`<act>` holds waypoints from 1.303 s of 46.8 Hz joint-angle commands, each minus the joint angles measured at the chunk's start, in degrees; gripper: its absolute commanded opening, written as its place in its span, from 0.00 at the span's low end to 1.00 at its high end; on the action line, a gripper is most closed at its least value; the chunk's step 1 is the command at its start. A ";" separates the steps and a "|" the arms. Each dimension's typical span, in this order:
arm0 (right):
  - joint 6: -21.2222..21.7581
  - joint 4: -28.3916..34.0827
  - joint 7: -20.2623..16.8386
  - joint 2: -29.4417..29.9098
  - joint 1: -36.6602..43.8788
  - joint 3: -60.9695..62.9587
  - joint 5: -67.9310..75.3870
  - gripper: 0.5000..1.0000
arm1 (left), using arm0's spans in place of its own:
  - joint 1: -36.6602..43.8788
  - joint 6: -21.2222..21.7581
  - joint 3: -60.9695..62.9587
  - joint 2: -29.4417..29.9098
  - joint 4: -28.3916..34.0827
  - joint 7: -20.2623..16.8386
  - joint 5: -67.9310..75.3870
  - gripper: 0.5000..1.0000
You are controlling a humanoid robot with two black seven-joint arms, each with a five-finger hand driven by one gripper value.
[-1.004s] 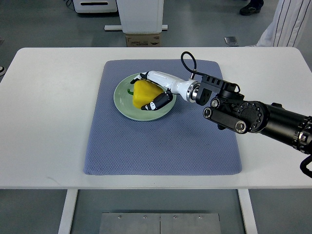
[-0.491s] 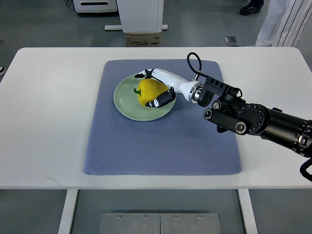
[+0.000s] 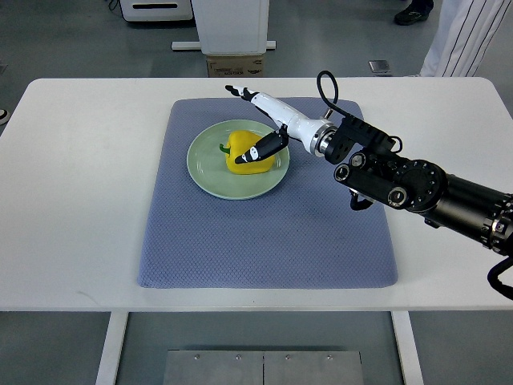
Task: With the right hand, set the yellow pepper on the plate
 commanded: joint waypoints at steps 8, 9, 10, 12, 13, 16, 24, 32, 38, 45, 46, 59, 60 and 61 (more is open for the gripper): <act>0.09 0.01 -0.16 -2.46 -3.66 7.95 4.62 0.99 | 0.07 0.00 0.00 0.00 0.02 -0.02 -0.01 1.00; 0.09 -0.07 -0.16 -2.81 -4.10 8.91 4.62 0.99 | -0.02 0.00 0.00 0.00 0.02 -0.02 -0.01 1.00; 0.09 -0.07 -0.16 -3.16 -4.63 9.97 4.71 0.99 | 0.07 0.00 0.00 0.00 0.02 0.07 -0.01 1.00; 0.09 -0.07 -0.42 -3.60 -5.95 12.16 4.88 0.99 | -0.02 0.00 0.00 0.00 0.02 -0.02 0.08 1.00; 0.09 -0.07 -0.60 -3.86 -6.56 13.30 4.88 0.99 | 0.07 0.00 0.00 0.00 0.02 0.07 0.08 1.00; 0.09 -0.07 -1.21 -4.30 -8.14 16.82 4.88 0.99 | 0.07 0.00 0.00 0.00 0.02 -0.02 -0.01 1.00; 0.00 -0.16 -2.71 -4.39 -12.01 25.44 4.88 0.99 | 0.07 0.00 0.00 0.00 0.02 0.07 -0.01 1.00; -0.79 -0.95 -3.15 -4.39 -14.91 32.38 4.88 0.99 | 0.07 0.00 0.00 0.00 0.02 0.07 -0.01 1.00; -1.06 -1.39 -3.59 -4.22 -16.58 36.07 4.97 0.99 | 0.07 0.00 0.00 0.00 0.02 -0.02 -0.01 1.00; -1.06 -1.48 -4.82 -4.13 -18.17 39.85 6.55 0.99 | 0.07 0.00 0.00 0.00 -0.07 -0.02 -0.01 1.00; -1.06 -1.48 -4.99 -4.13 -18.26 40.29 6.90 0.99 | -0.02 0.00 0.00 0.00 -0.07 -0.02 -0.01 1.00; -2.73 -1.57 -5.96 -4.04 -19.49 44.69 13.58 0.99 | 0.07 0.00 0.00 0.00 0.02 0.07 -0.01 1.00; -2.73 -1.57 -6.05 -4.04 -19.57 45.04 13.93 0.99 | 0.07 0.00 0.00 0.00 0.02 -0.02 -0.01 1.00; -2.73 -1.57 -6.31 -3.96 -19.57 45.48 14.37 0.99 | -0.02 0.00 0.00 0.00 0.02 -0.02 -0.01 1.00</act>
